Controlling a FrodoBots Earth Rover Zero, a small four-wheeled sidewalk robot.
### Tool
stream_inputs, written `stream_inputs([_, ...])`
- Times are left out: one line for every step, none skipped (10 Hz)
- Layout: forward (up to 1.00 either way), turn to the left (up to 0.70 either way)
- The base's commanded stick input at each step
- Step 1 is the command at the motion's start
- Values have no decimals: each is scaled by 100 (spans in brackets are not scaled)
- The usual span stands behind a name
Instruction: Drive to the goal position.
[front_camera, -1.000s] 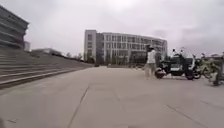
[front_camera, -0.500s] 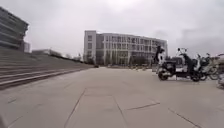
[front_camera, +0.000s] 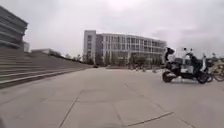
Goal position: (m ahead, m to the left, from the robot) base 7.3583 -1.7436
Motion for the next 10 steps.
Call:
stream_inputs([70, -13])
stream_inputs([70, -13])
stream_inputs([70, -13])
stream_inputs([70, -13])
stream_inputs([70, -8])
stream_inputs([70, 1])
stream_inputs([70, 1])
stream_inputs([70, 1])
stream_inputs([70, 1])
stream_inputs([70, 1])
